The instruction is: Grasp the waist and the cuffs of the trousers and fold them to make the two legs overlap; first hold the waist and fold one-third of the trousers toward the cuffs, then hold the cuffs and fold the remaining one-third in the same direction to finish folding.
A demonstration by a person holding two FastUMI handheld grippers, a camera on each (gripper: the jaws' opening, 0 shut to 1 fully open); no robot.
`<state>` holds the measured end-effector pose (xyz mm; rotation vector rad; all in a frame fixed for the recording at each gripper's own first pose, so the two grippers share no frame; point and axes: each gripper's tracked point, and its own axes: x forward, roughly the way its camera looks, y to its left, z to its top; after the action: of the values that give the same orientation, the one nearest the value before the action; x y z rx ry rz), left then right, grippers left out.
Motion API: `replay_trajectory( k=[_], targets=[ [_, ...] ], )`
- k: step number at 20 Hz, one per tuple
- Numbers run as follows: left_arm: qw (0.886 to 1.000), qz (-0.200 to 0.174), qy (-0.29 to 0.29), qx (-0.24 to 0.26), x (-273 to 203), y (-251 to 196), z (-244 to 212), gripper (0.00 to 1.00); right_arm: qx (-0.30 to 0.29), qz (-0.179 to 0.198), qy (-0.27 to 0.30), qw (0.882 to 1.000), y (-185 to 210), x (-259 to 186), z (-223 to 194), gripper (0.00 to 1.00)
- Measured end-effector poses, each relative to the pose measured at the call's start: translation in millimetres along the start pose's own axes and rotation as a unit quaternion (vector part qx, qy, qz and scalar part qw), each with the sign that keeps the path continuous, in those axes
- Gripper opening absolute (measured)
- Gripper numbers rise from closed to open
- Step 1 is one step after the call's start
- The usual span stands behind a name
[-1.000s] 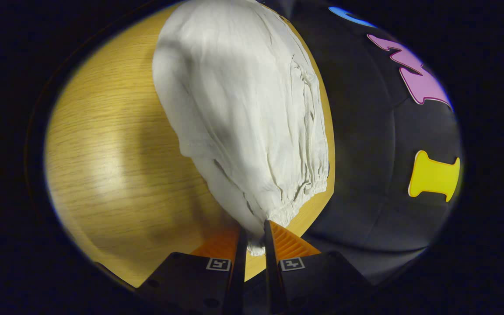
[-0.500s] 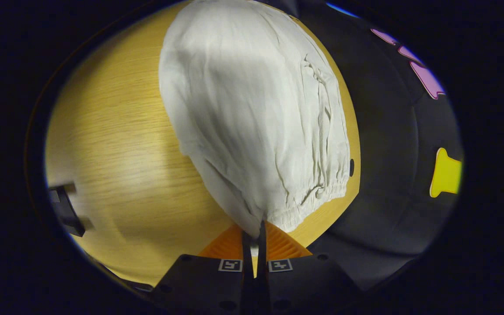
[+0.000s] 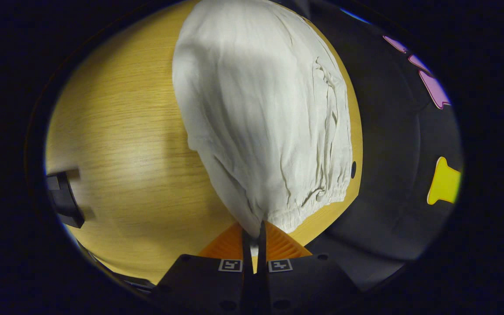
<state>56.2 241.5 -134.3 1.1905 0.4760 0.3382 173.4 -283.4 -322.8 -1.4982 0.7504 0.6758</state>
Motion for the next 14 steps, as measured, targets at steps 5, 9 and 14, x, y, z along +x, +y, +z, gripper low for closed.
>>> replay_trajectory(
  k=[5, 9, 14],
  targets=[
    [0.995, -0.023, -0.009, 0.092, 31.4, 6.8, 0.8, 0.95, -0.009, 0.008, 0.009, 1.000, 0.0, -0.3, -1.2, 0.06],
    [0.984, -0.071, -0.030, 0.162, 56.0, 13.4, 9.3, 0.86, -0.014, 0.010, 0.011, 1.000, -0.3, -0.2, -1.4, 0.06],
    [0.976, -0.113, 0.004, 0.186, 78.5, 18.6, 12.7, 0.65, -0.026, 0.002, 0.012, 1.000, 0.1, -0.4, -1.5, 0.06]
  ],
)
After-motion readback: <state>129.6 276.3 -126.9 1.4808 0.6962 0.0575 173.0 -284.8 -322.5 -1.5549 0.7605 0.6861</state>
